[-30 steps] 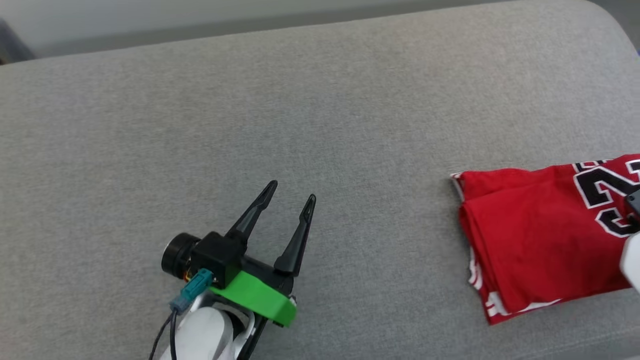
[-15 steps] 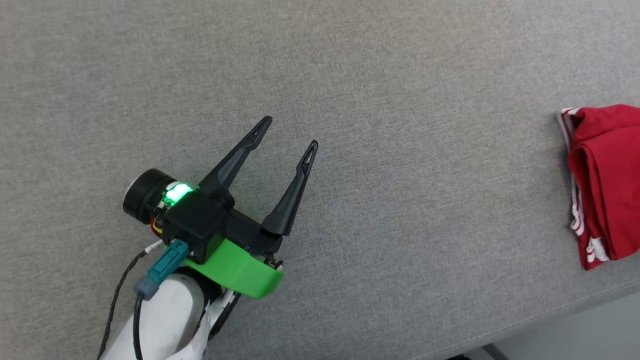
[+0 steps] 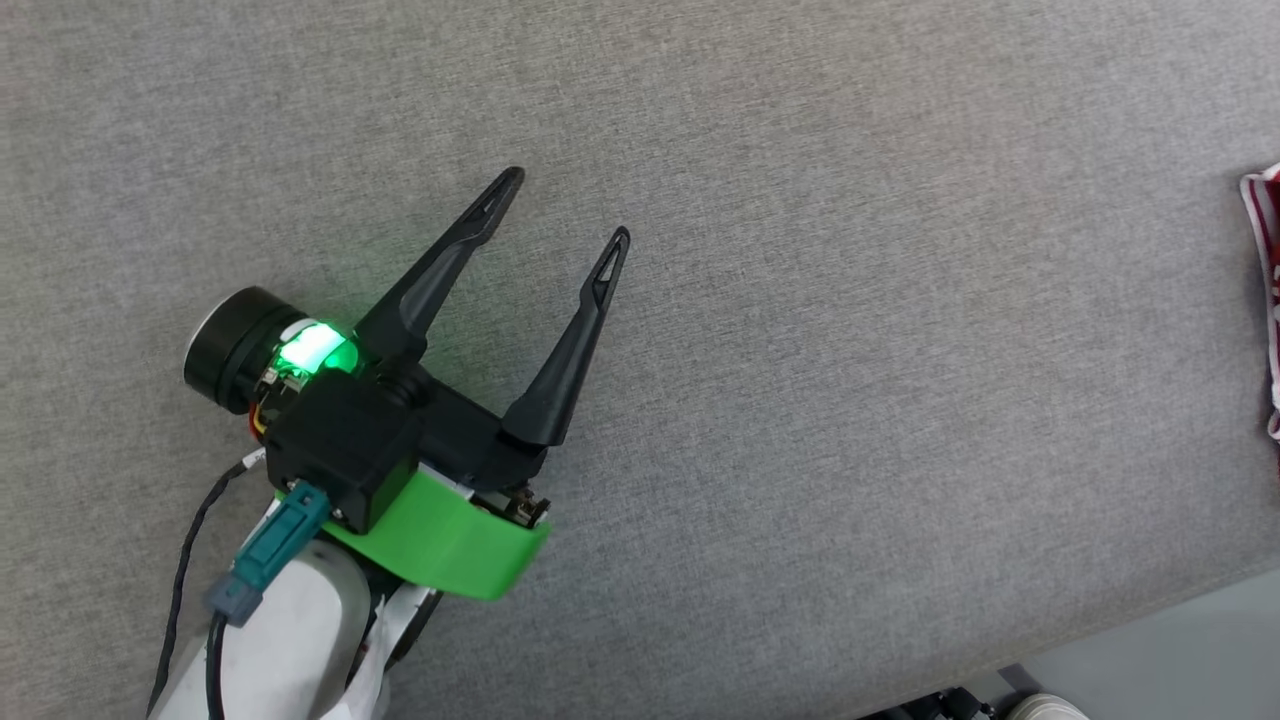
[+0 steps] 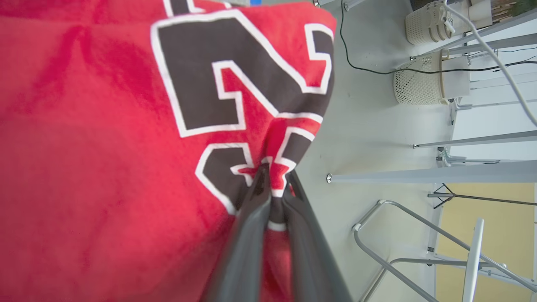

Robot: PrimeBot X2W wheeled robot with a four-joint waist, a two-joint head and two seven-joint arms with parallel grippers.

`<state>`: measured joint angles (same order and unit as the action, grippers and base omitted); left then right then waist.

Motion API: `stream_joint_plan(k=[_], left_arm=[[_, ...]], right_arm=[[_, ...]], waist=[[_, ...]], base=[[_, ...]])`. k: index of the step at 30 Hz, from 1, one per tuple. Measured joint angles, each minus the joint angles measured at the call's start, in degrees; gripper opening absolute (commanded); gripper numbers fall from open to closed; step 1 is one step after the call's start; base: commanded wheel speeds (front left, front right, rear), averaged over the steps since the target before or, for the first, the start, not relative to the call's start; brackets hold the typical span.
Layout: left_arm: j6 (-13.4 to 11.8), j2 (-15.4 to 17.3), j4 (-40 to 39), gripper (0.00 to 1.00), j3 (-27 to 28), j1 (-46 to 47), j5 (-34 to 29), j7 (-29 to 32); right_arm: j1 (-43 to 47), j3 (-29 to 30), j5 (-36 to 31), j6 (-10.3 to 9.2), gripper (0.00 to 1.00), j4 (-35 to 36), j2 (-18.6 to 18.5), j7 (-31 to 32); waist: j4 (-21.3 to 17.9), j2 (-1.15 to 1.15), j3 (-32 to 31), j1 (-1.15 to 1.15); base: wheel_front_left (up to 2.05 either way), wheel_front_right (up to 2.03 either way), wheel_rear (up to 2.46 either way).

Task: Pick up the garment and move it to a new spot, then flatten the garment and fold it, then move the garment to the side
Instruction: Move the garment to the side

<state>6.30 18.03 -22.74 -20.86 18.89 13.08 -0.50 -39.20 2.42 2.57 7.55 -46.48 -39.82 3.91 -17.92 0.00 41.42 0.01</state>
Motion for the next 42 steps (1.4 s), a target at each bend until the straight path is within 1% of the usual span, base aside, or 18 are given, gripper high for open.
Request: stream_joint_plan(k=[2,3,5,9,13,15,17,18,19,21,23,27,30,31,34,38,41,42], left_arm=[[0.0,0.0,0.4,1.0,-0.1,0.0,0.0,-0.3],[-0.1,-0.1,1.1,1.0,-0.2,0.0,0.1,-1.0],[-0.3,-0.4,2.5,1.0,-0.4,0.0,0.2,-2.2],[-0.5,-1.4,5.1,1.0,-0.4,-0.1,1.1,-4.4],[-1.0,-2.2,8.4,1.0,-0.2,-0.4,2.4,-7.1],[-1.3,-2.8,10.2,1.0,0.3,-1.4,3.5,-8.6],[-1.6,-3.3,11.8,1.0,0.8,-2.5,4.1,-9.7],[-2.0,-3.5,13.0,1.0,1.0,-3.3,4.4,-10.4],[-2.1,-3.7,13.6,1.0,1.2,-3.8,4.8,-10.8],[-2.5,-3.9,15.1,1.0,1.6,-4.9,5.2,-11.4],[-3.0,-4.3,16.6,1.0,2.4,-6.1,6.1,-12.2],[-4.4,-5.4,18.8,1.0,4.5,-8.1,7.6,-13.1],[-4.6,-5.6,19.5,1.0,5.9,-9.1,8.1,-13.7],[-4.6,-5.8,20.5,1.0,6.8,-10.6,8.4,-13.9],[-4.5,-6.1,21.5,1.0,7.3,-12.1,9.2,-14.1],[-4.5,-7.0,22.9,1.0,7.9,-13.8,9.3,-14.2],[-4.2,-7.6,24.0,1.0,8.4,-15.0,9.6,-14.2],[-4.2,-7.7,24.1,1.0,8.7,-15.3,9.6,-14.2]], right_arm=[[-0.8,-0.1,-0.3,0.0,0.0,-1.9,0.2,-0.4],[-1.3,-0.3,-0.5,0.0,1.0,-3.6,0.3,-1.4],[-1.8,-0.3,-1.0,0.0,1.0,-5.7,0.2,-2.3],[-2.4,-0.5,-1.2,0.0,1.0,-6.5,-0.6,-3.9],[-2.6,-1.5,-0.3,0.0,1.0,-5.3,-1.8,-5.2],[-2.6,-1.9,1.4,0.0,1.0,-3.4,-2.1,-6.4],[-2.6,-1.4,4.4,0.0,1.0,-1.1,-1.9,-7.3],[-2.5,-0.6,7.7,0.0,1.0,0.9,-1.2,-8.2],[-2.4,-0.5,9.6,-0.01,1.0,2.4,-0.7,-8.5],[-1.1,-1.1,11.3,0.0,1.0,6.7,-0.4,-9.3],[1.1,-0.3,14.5,-0.01,1.0,11.7,0.4,-9.8],[7.4,1.9,17.0,-0.01,1.0,22.3,2.6,-10.6],[12.7,5.2,18.3,-0.01,1.0,30.8,6.0,-10.6],[18.7,8.2,18.5,-0.01,1.0,40.3,11.5,-10.0],[23.8,9.5,19.3,-0.01,1.0,48.5,17.2,-9.4],[31.1,9.6,19.8,-0.01,1.0,54.7,22.8,-9.0],[35.7,8.2,18.9,-0.02,1.0,56.5,26.6,-9.0],[36.7,7.5,18.5,-0.02,1.0,56.7,27.3,-9.1]], waist=[[0.3,0.0,-0.1,0.0],[0.6,0.0,-0.6,0.0],[0.9,0.0,-1.9,0.0],[1.5,0.0,-4.2,0.0],[2.2,0.0,-7.2,-0.01],[2.7,0.0,-9.1,-0.01],[3.2,0.0,-10.9,-0.01],[3.6,0.0,-12.2,-0.01],[3.9,0.0,-13.0,-0.01],[4.5,0.0,-15.1,-0.01],[5.4,0.0,-17.4,-0.01],[7.2,0.0,-21.4,-0.01],[8.9,0.0,-24.3,-0.02],[10.9,0.0,-27.0,-0.02],[12.8,0.0,-29.3,-0.02],[15.3,0.0,-31.9,-0.02],[16.9,0.0,-33.6,-0.02],[17.3,0.0,-34.1,-0.02]], base=[[0.0,0.0,0.0],[0.0,0.0,0.0],[0.0,0.0,0.0],[0.0,0.0,0.0],[0.0,0.0,0.0],[0.0,0.0,0.0],[0.0,0.0,0.0],[0.0,0.0,0.0],[0.0,0.0,0.0],[0.0,0.0,0.0],[0.0,0.0,0.0],[0.0,0.0,0.0],[0.0,0.0,0.0],[0.0,0.0,0.0],[0.0,0.0,0.0],[0.0,0.0,0.0],[0.0,0.0,0.0],[0.0,0.0,0.0]])
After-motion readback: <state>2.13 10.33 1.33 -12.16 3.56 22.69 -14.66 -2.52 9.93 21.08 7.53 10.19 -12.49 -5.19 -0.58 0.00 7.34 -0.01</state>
